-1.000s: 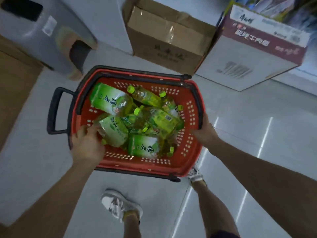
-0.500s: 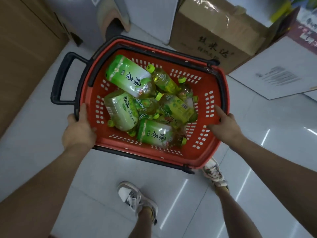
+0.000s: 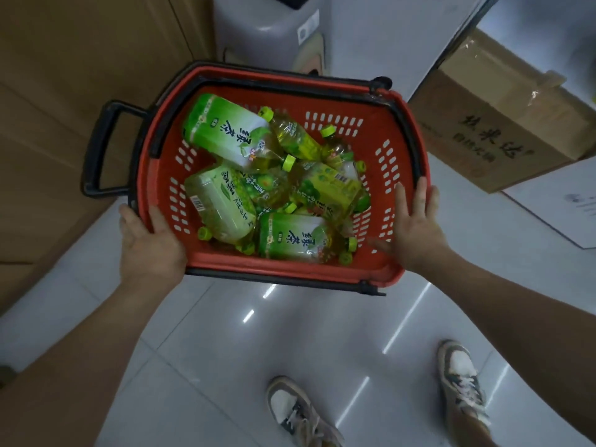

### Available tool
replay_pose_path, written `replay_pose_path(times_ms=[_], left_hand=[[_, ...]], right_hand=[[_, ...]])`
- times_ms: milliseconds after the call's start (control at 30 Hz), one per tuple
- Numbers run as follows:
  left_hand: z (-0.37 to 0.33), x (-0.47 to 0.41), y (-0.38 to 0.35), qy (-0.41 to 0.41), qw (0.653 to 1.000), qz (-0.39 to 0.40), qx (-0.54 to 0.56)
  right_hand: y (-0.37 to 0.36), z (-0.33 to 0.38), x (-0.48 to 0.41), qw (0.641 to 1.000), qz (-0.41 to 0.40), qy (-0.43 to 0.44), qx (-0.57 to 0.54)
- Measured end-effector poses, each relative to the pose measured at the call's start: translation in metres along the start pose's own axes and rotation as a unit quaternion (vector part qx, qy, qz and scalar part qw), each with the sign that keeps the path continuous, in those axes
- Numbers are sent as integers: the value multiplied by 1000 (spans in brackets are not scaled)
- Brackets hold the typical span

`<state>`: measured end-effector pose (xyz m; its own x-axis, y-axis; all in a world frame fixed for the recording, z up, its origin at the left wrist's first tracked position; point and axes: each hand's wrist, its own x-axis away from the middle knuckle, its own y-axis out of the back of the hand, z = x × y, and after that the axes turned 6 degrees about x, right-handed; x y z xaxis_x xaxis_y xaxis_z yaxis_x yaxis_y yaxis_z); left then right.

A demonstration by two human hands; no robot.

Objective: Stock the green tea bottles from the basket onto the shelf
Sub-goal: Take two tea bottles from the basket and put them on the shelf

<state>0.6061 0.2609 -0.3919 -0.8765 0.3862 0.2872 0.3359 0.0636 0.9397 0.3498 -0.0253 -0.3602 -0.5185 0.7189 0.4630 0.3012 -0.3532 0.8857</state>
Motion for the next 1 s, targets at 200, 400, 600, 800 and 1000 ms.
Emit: replay_pose_path(times_ms=[200,400,600,800,1000], left_hand=[[20,-11,31,-28,996,23,-76],[32,-20,45,-55,994,19,-91],[21,-44,44,-46,996,-34,-72],[7,-106,31,-162,979,-108,55],[-7,-155,52,-239,967,-74,-53]], right_hand=[[1,47,-22,996,-70,22,45],[19,68,-48,980,-187,49,-50],[40,158,-72,928,-202,222,-221],[32,266,-99,897,-57,294,-325],[24,287,-137,875,-33,275,-397]])
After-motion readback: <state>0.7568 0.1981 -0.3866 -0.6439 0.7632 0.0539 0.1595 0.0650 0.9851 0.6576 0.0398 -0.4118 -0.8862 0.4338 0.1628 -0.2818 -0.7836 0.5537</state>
